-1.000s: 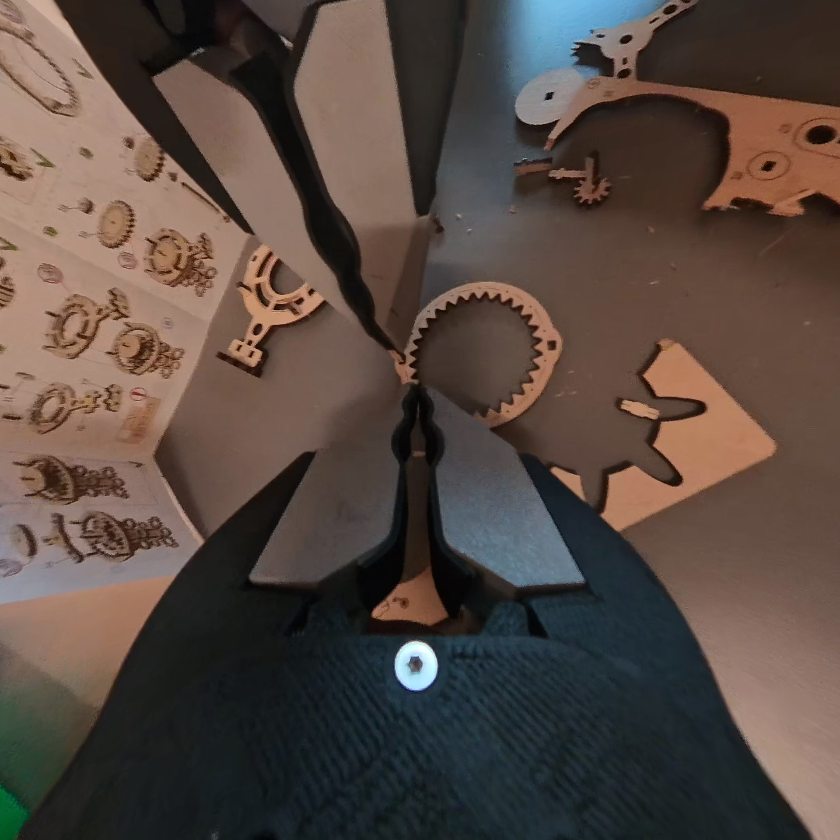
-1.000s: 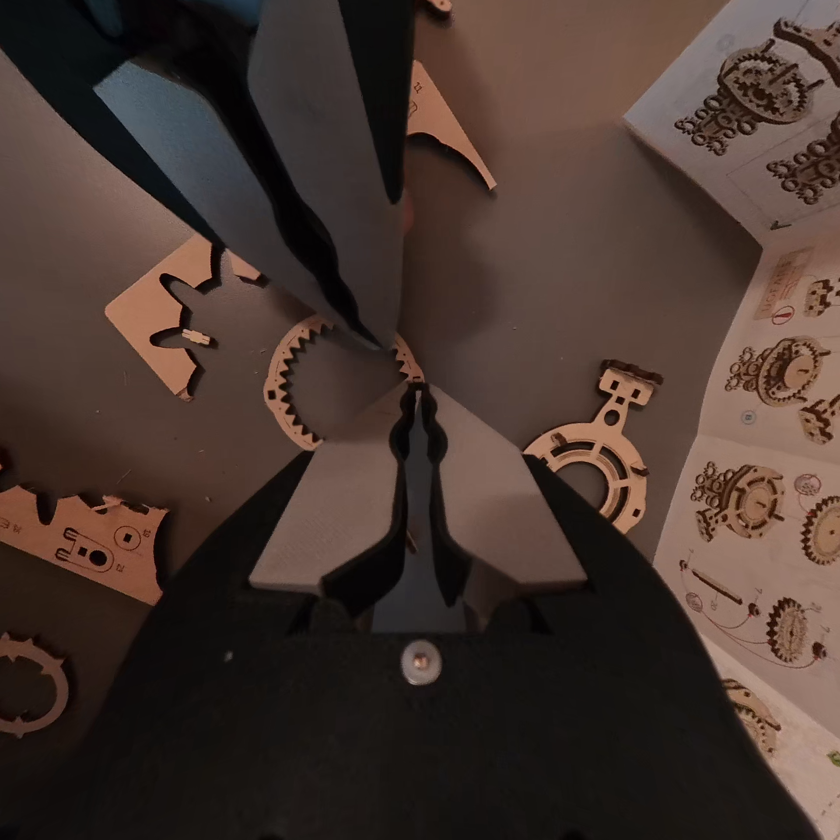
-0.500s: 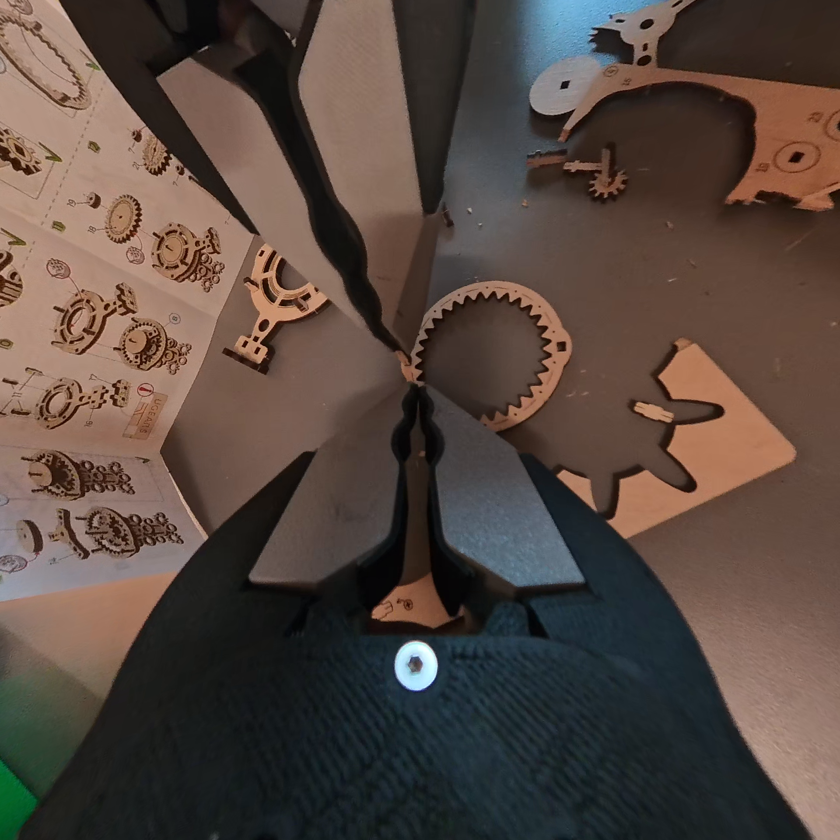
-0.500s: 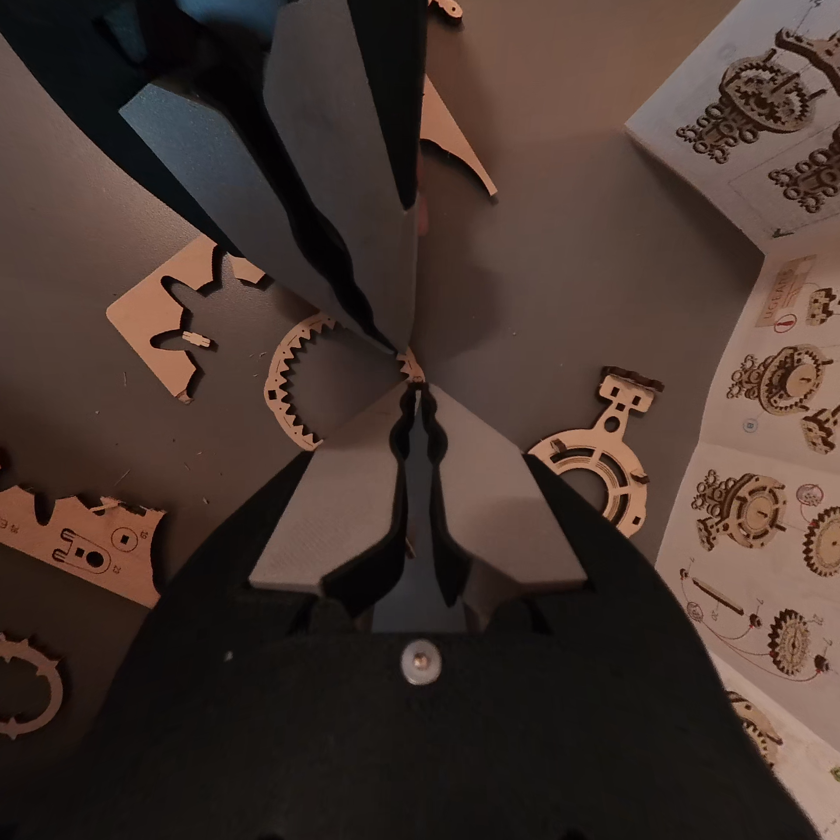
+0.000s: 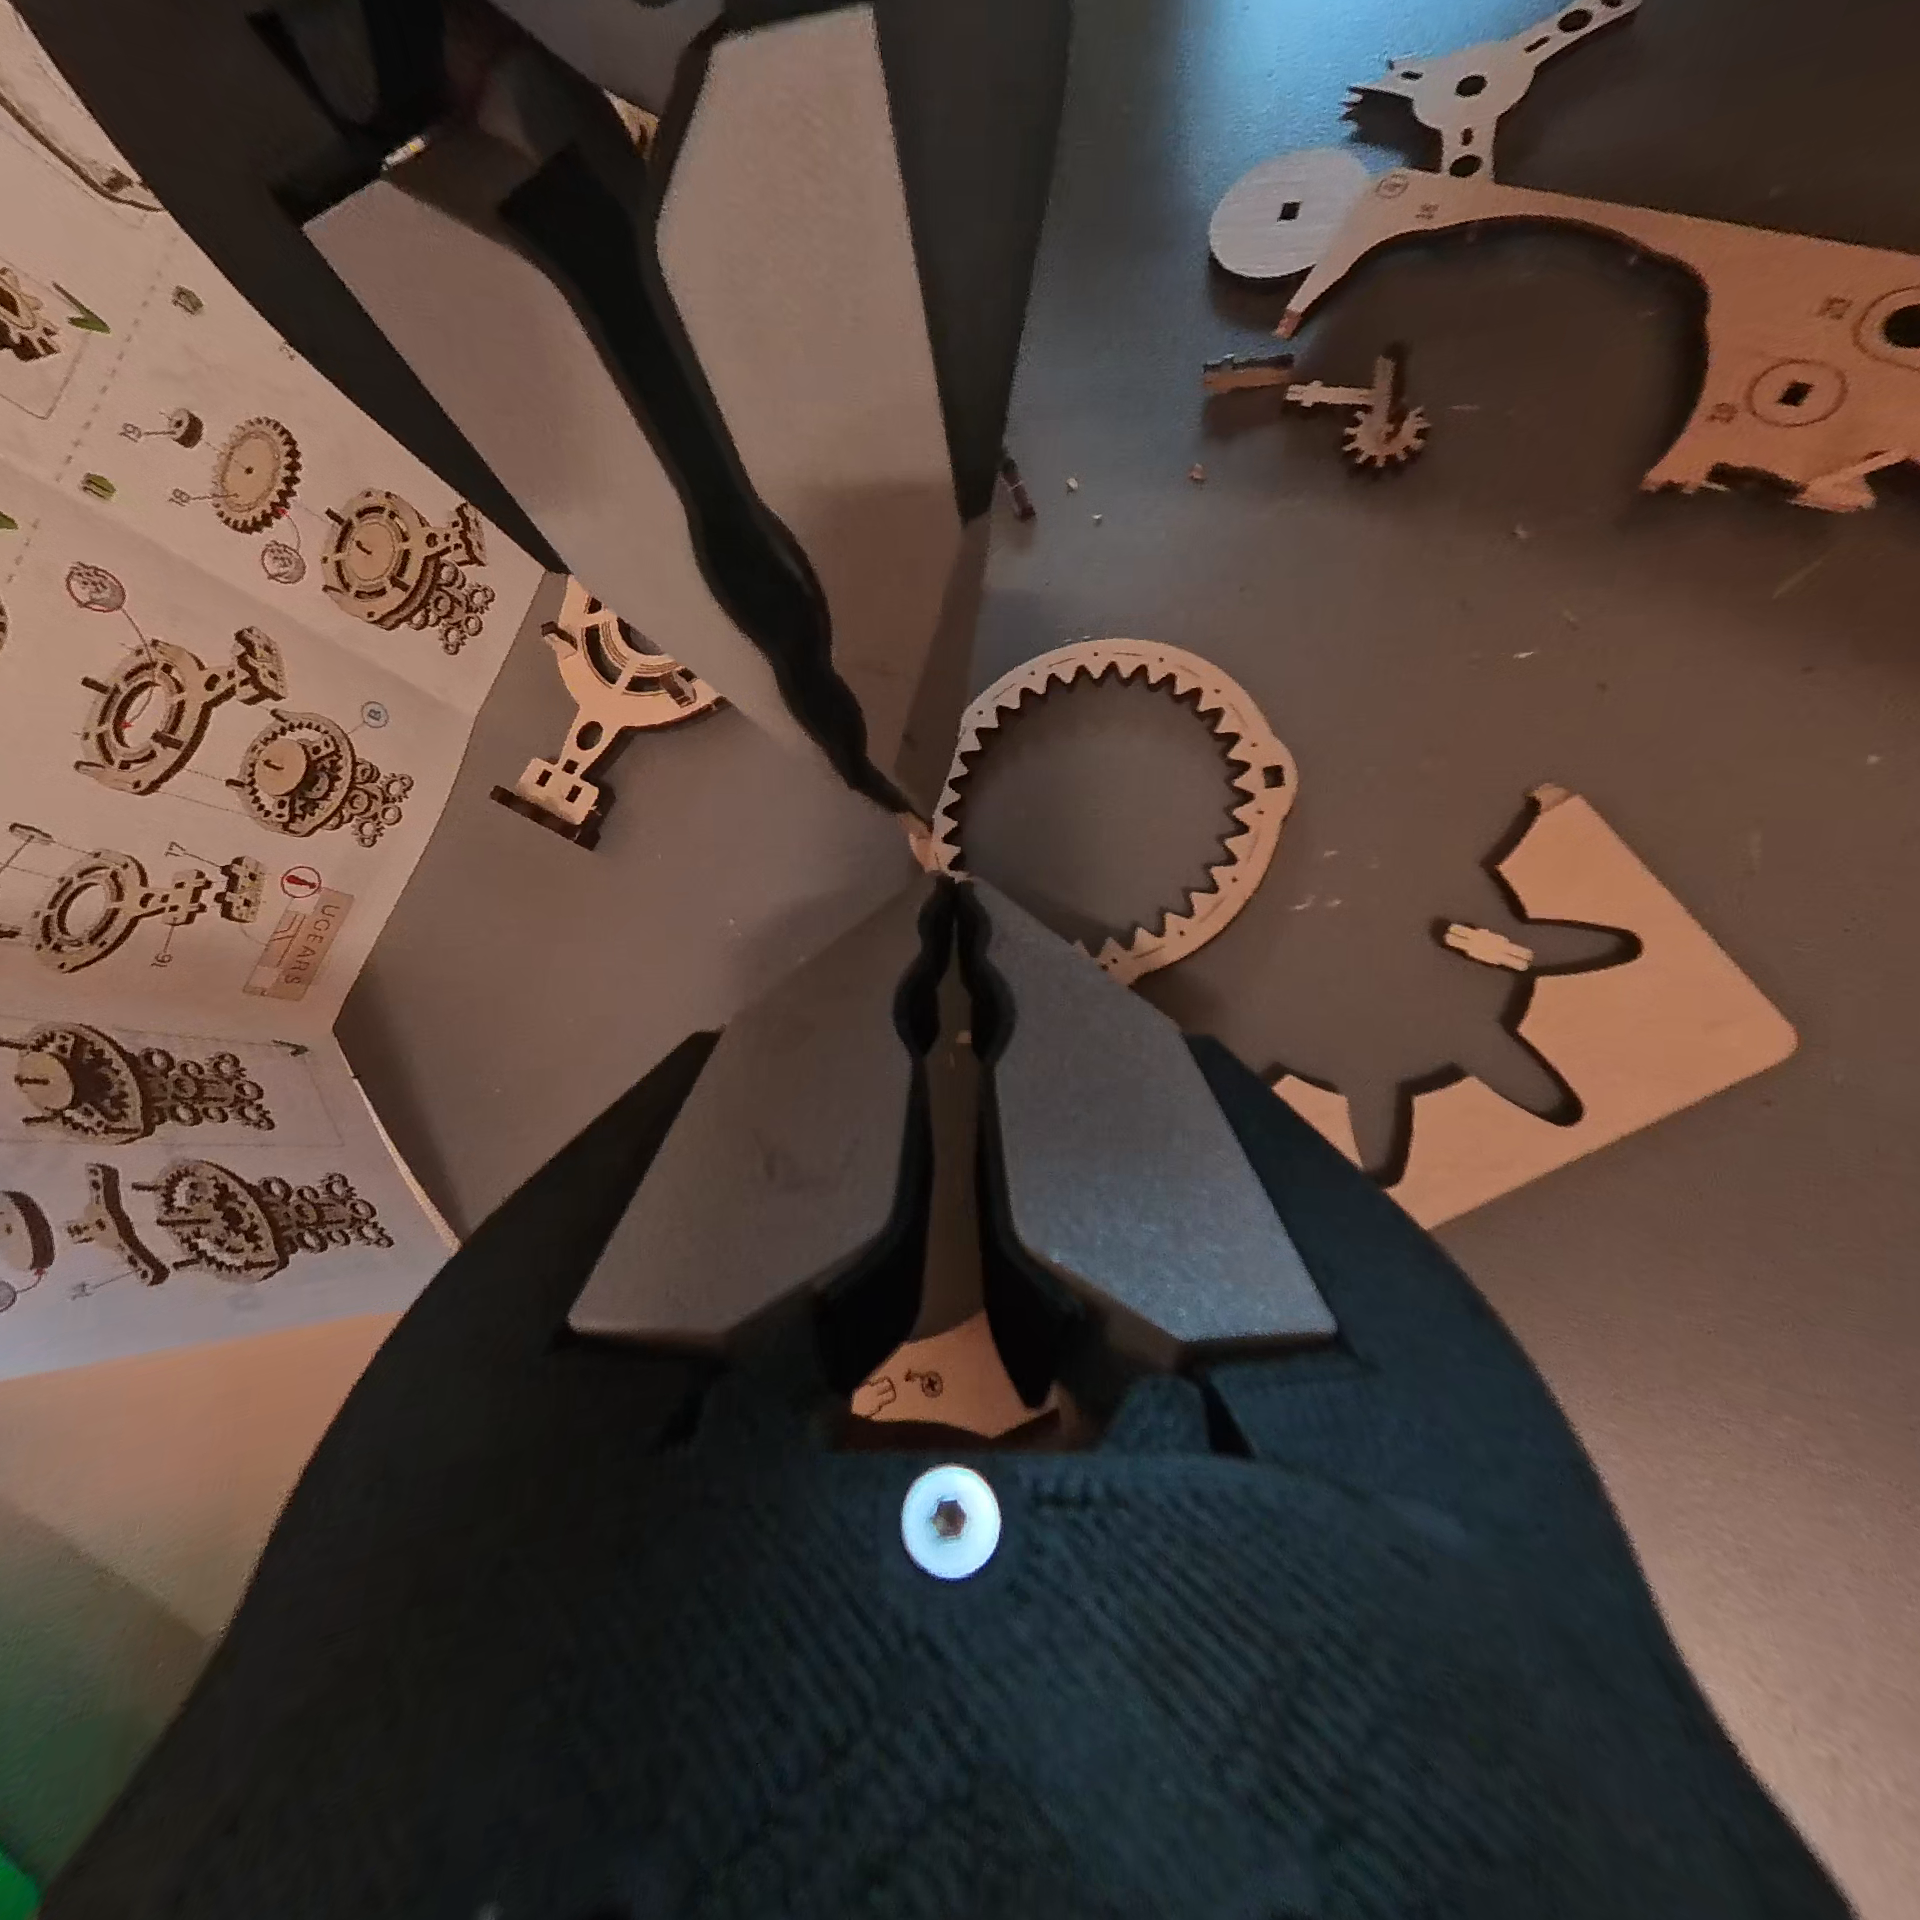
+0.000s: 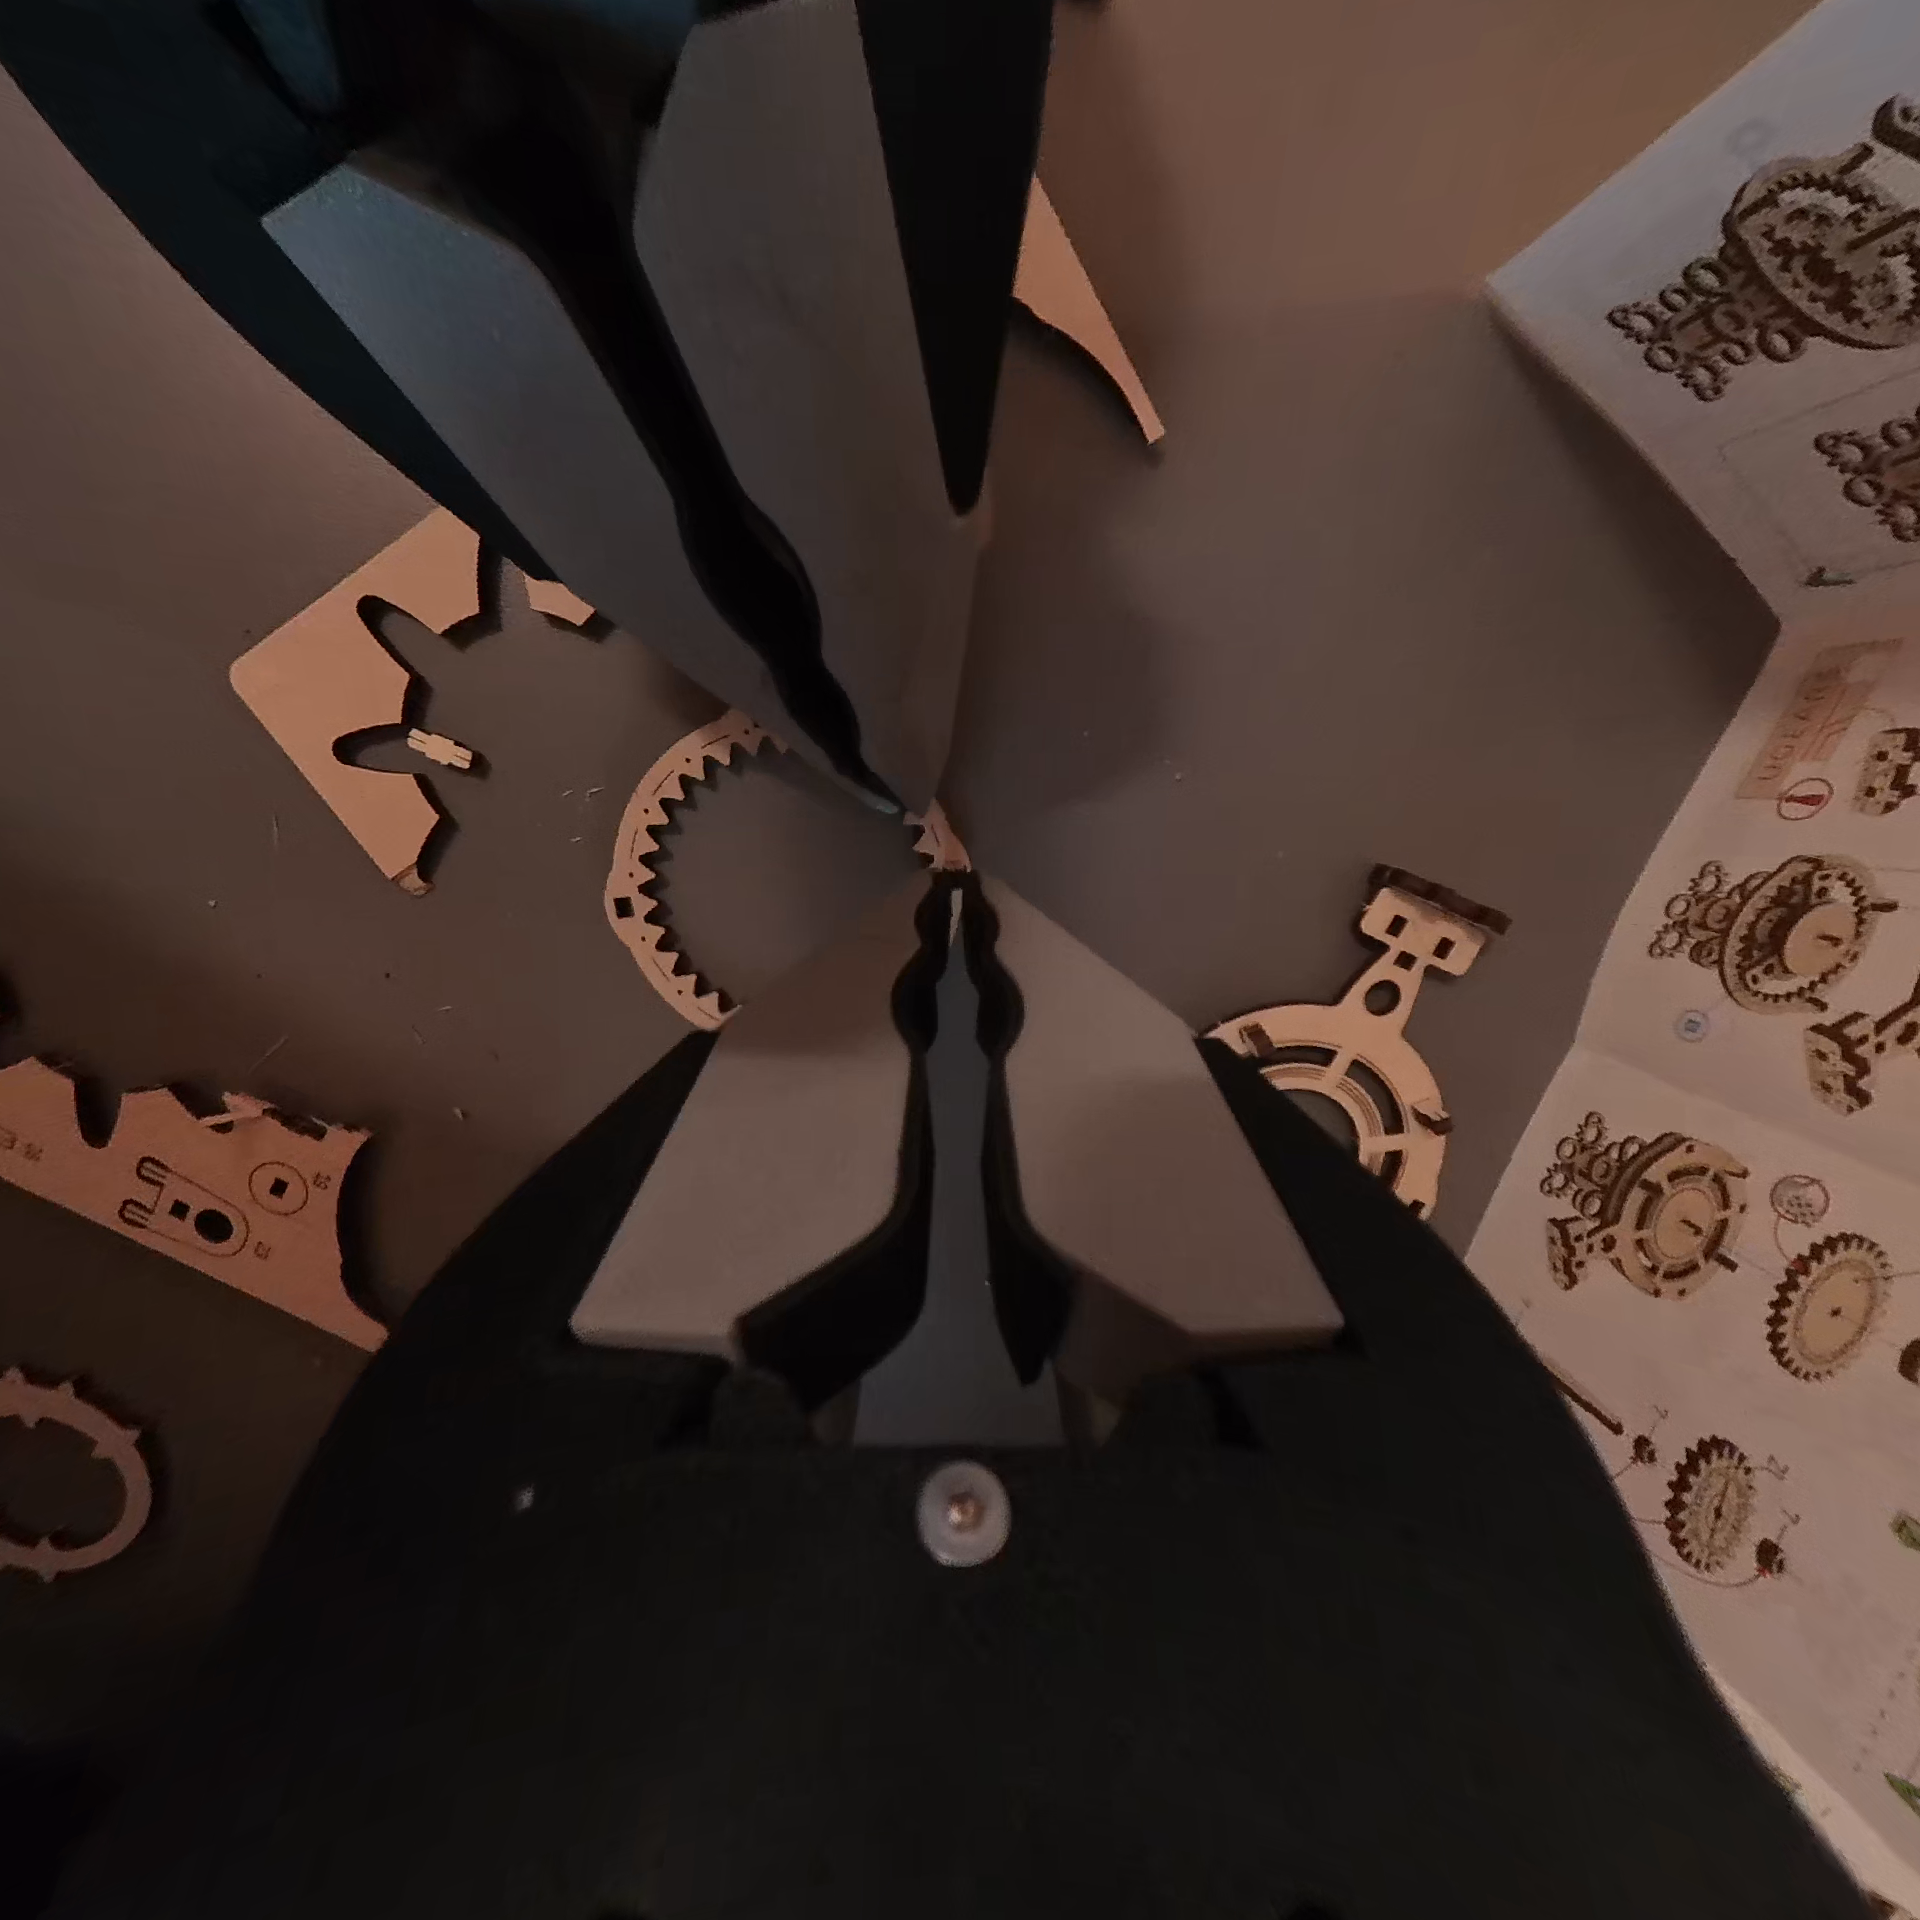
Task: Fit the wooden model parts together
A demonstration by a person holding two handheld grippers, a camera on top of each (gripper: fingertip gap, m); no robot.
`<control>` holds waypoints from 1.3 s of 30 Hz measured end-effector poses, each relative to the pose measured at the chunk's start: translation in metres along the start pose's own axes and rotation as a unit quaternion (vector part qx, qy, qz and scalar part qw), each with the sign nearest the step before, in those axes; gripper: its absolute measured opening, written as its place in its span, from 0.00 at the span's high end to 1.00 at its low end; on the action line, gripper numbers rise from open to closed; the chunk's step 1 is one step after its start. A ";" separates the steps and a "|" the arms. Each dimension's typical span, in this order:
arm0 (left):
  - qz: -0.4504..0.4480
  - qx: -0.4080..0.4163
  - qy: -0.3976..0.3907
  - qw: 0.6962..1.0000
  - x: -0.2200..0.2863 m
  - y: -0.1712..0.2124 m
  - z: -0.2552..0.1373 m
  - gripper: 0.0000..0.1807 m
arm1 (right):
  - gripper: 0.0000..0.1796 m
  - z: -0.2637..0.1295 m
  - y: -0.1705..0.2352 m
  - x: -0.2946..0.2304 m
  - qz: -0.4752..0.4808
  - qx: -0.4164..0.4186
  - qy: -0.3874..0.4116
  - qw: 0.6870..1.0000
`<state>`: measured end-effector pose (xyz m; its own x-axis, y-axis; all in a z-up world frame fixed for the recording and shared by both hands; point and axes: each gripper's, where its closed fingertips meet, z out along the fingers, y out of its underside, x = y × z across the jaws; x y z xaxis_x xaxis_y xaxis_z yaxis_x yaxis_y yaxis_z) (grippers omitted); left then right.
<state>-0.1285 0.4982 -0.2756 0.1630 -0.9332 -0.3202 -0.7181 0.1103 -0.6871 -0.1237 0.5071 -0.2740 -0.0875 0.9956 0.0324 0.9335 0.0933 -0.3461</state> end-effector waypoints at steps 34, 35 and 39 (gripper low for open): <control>-0.057 -0.007 0.017 0.998 -0.008 -0.006 0.009 1.00 | 1.00 0.001 -0.001 -0.001 -0.002 0.011 -0.014 1.000; -0.058 -0.006 0.019 0.998 -0.008 -0.006 0.009 1.00 | 1.00 0.001 -0.001 -0.001 0.000 0.010 -0.013 1.000; -0.061 -0.006 0.021 0.998 -0.008 -0.006 0.009 1.00 | 1.00 0.001 0.000 -0.001 0.009 0.016 -0.019 1.000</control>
<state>-0.1195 0.5081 -0.2747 0.2218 -0.9528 -0.2074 -0.7031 -0.0089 -0.7111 -0.1243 0.5064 -0.2746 -0.0842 0.9964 -0.0096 0.9237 0.0744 -0.3759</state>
